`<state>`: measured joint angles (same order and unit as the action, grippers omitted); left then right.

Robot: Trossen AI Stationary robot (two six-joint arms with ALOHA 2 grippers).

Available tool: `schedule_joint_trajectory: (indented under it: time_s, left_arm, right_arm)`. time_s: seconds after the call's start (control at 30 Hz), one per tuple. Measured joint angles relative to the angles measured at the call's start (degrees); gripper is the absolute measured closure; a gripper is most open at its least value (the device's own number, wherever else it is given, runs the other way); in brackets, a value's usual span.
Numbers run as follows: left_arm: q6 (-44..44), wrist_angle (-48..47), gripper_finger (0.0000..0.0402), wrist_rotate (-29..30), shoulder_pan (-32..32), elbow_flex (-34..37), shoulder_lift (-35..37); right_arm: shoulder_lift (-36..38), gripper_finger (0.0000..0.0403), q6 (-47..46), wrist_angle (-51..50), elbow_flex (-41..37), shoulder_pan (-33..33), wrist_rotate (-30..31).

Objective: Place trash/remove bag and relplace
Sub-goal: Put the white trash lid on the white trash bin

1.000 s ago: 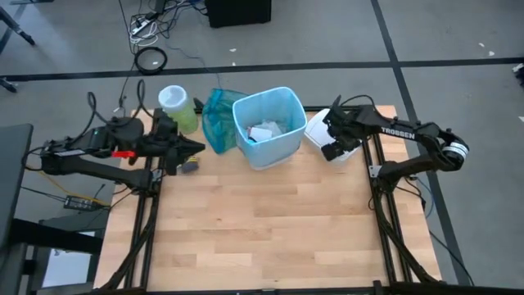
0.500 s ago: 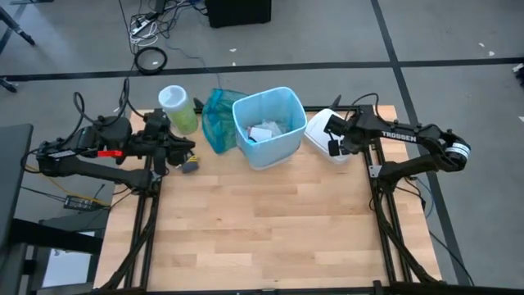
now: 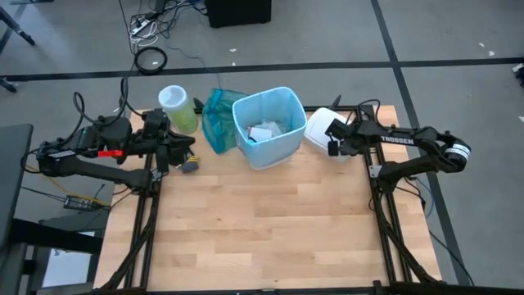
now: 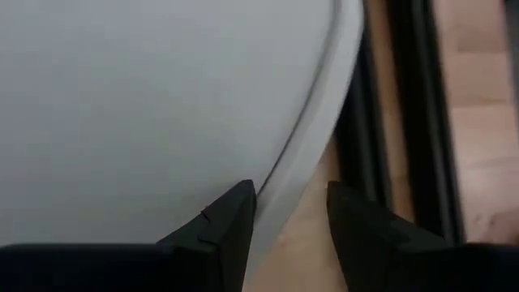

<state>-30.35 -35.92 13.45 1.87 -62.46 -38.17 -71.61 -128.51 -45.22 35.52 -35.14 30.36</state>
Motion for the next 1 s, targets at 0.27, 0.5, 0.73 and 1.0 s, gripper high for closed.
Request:
schedule_joint_trajectory:
  time_s: [0.27, 0.5, 0.73, 1.0]
  left_arm:
    - [0.1, 0.2, 0.0371, 2.6, 0.0, 0.0, 0.0]
    - [0.0, 0.5, 0.0371, 3.2, 0.0, 0.0, 0.0]
    - [1.5, 0.5, 0.0371, 3.2, 0.0, 0.0, 0.0]
    - [3.4, 0.2, 0.0371, 3.2, 0.0, 0.0, 0.0]
  right_arm:
    - [-1.6, 0.0264, 0.5, 6.8, -2.3, -2.3, -2.2]
    - [-4.1, 0.0353, 0.7, 8.8, -2.3, -0.8, -4.7]
    - [-3.1, 0.0384, 9.7, 9.9, -2.2, -0.8, -10.8]
    - [3.0, 0.0385, 13.9, 7.3, -2.6, -1.0, -15.5]
